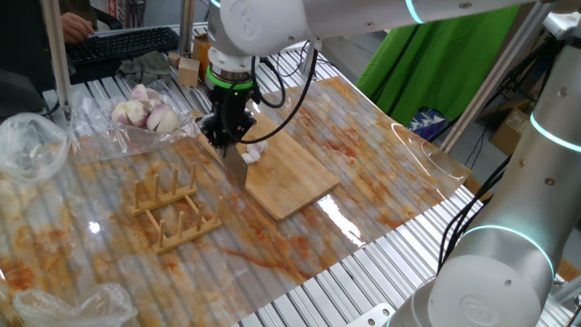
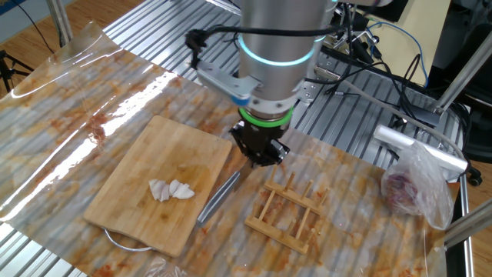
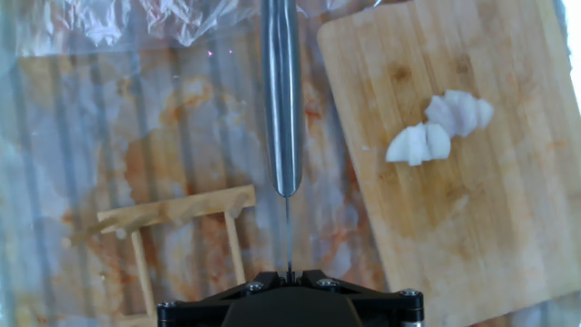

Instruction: Chop the onions

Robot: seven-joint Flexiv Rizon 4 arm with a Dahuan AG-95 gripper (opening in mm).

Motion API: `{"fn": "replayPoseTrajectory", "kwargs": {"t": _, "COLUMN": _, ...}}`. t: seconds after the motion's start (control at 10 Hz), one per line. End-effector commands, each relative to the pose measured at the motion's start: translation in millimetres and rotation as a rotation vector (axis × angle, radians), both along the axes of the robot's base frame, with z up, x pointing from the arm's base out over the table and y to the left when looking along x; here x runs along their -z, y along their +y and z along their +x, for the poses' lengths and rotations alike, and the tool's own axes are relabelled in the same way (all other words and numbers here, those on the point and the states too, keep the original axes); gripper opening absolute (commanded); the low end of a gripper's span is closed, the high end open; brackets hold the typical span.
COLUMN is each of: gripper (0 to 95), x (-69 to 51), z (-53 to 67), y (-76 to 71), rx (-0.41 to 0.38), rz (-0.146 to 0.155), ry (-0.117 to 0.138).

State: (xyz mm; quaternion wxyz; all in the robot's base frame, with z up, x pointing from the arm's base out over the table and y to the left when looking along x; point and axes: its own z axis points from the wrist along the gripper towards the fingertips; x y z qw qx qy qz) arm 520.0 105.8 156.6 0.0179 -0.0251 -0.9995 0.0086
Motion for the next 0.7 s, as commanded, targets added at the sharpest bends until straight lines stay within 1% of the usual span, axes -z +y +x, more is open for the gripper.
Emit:
{"fn": "replayPoseTrajectory", "kwargs": {"t": 0.1, "gripper": 0.0, "x": -0.2, "z": 0.8, "y": -0.4, "rx": -0.115, "rz": 0.037, "ry": 0.003}}
{"fn": "replayPoseTrajectory", "kwargs": {"t": 0.2, "gripper": 0.0, "x": -0.2, "z": 0.8, "y": -0.4, "rx": -0.182, "rz": 0.047, "ry": -0.014}}
{"fn": "replayPoseTrajectory", "kwargs": {"t": 0.3, "gripper": 0.0, "x": -0.2, "z": 0.8, "y": -0.4, "rx": -0.196, "rz": 0.055, "ry": -0.024}}
{"fn": "replayPoseTrajectory", "kwargs": {"t": 0.4, "gripper": 0.0, "x": -0.2, "z": 0.8, "y": -0.4, "rx": -0.209, "rz": 0.067, "ry": -0.026}}
{"fn": "replayPoseTrajectory", "kwargs": {"t": 0.6, "gripper": 0.0, "x": -0.2, "z": 0.8, "y": -0.4, "rx": -0.196, "rz": 0.081, "ry": -0.018}}
{"fn": "replayPoseTrajectory", "kwargs": {"t": 0.7, "gripper": 0.0, "x": -0.2, "z": 0.8, "y": -0.4, "rx": -0.177, "rz": 0.080, "ry": -0.019}}
